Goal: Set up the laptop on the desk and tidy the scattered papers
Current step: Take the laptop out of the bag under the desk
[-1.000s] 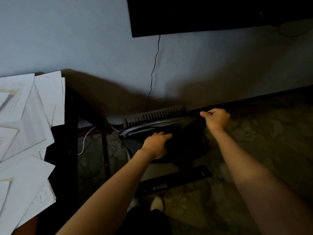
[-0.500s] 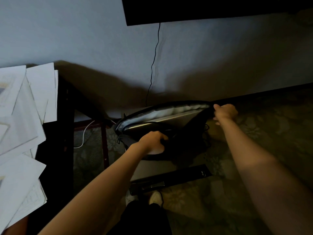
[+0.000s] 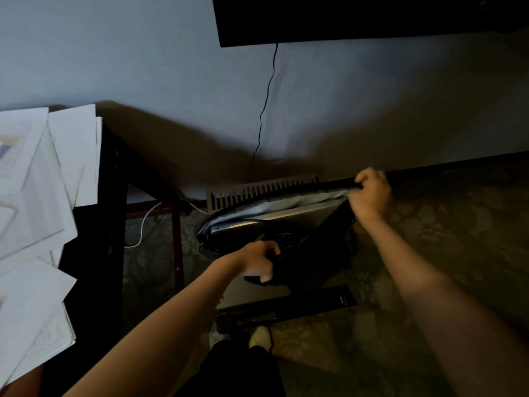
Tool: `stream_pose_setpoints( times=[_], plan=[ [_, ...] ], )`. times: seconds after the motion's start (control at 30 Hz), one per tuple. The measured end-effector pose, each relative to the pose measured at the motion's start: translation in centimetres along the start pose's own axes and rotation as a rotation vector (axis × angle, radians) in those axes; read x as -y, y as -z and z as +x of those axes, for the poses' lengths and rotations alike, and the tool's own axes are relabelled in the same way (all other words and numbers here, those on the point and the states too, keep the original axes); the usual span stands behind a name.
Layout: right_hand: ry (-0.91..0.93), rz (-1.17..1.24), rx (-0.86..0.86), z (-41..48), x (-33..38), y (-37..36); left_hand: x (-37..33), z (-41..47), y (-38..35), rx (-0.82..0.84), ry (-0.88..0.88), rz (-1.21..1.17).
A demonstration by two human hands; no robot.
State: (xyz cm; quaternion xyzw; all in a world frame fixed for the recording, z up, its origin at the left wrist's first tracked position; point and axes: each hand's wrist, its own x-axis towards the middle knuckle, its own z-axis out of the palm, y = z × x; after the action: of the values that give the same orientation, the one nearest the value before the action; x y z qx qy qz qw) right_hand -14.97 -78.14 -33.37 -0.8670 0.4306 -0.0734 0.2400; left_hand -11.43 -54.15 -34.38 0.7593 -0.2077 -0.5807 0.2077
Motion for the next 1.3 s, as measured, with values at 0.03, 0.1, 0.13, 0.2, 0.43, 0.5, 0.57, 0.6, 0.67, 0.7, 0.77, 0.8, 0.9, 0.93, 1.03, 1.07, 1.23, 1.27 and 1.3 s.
stream_pose_setpoints(
  times=[0.03, 0.1, 0.13, 0.2, 0.43, 0.5, 0.57, 0.6, 0.67, 0.7, 0.77, 0.8, 0.9, 0.93, 1.03, 1.07, 1.23, 1.27, 1.3],
  plan=[
    [0.151, 0.02, -0.006, -1.2, 1.1, -0.1, 0.2, 0.0, 0.2, 0.002, 0.021, -0.033],
    [0.461, -0.03, 0.132, -3.8, 2.8, -1.3, 0.2, -0.1, 0.6, 0.003, 0.06, -0.052],
    [0.581, -0.093, 0.268, -5.2, 3.6, -2.2, 0.1, -0.2, 0.6, 0.01, 0.071, -0.044],
    [0.676, -0.276, 0.501, -7.5, 4.8, -4.2, -0.2, -0.2, 0.4, 0.034, 0.072, -0.007],
    [0.84, -0.349, 0.552, -9.6, 7.1, -6.9, 1.0, -1.9, 0.2, -0.207, -0.189, 0.409],
    [0.831, -0.264, 0.544, -10.2, 7.7, -7.1, 2.4, -2.5, 0.6, -0.392, -0.213, 0.622],
    [0.707, -0.189, 0.627, -10.3, 8.2, -7.2, 3.6, -3.0, 0.9, -0.551, -0.157, 0.722],
    [0.639, -0.168, 0.694, -10.3, 8.3, -7.2, 4.1, -3.1, 1.0, -0.595, -0.12, 0.709],
    [0.531, -0.12, 0.844, -10.0, 8.5, -7.1, 4.5, -3.4, 1.6, -0.59, -0.062, 0.621],
    [0.499, -0.086, 0.907, -9.8, 8.5, -7.0, 4.6, -3.5, 1.8, -0.563, -0.052, 0.592],
    [0.485, -0.068, 0.99, -9.4, 8.7, -6.7, 4.5, -3.5, 2.1, -0.503, -0.064, 0.641],
    [0.498, -0.085, 0.999, -9.2, 8.7, -6.5, 4.3, -3.4, 2.1, -0.475, -0.076, 0.694],
    [0.63, -0.213, 0.854, -8.8, 8.8, -6.1, 3.5, -3.0, 2.1, -0.409, -0.085, 0.777],
    [0.671, -0.26, 0.752, -8.7, 8.7, -6.0, 3.1, -2.9, 2.2, -0.398, -0.087, 0.785],
    [0.678, -0.349, 0.476, -7.9, 8.5, -6.1, 2.5, -2.7, 2.8, -0.346, -0.107, 0.808],
    [0.652, -0.404, 0.468, -7.4, 8.4, -6.1, 2.5, -2.7, 2.9, -0.339, -0.109, 0.803],
    [0.605, -0.603, 0.599, -5.5, 8.3, -6.4, 3.3, -2.7, 2.5, -0.374, -0.104, 0.699],
    [0.645, -0.645, 0.586, -5.4, 8.3, -6.4, 3.5, -2.7, 2.3, -0.368, -0.11, 0.678],
    [0.691, -0.693, 0.575, -5.4, 8.2, -6.5, 3.6, -2.6, 2.2, -0.363, -0.115, 0.664]
  ],
)
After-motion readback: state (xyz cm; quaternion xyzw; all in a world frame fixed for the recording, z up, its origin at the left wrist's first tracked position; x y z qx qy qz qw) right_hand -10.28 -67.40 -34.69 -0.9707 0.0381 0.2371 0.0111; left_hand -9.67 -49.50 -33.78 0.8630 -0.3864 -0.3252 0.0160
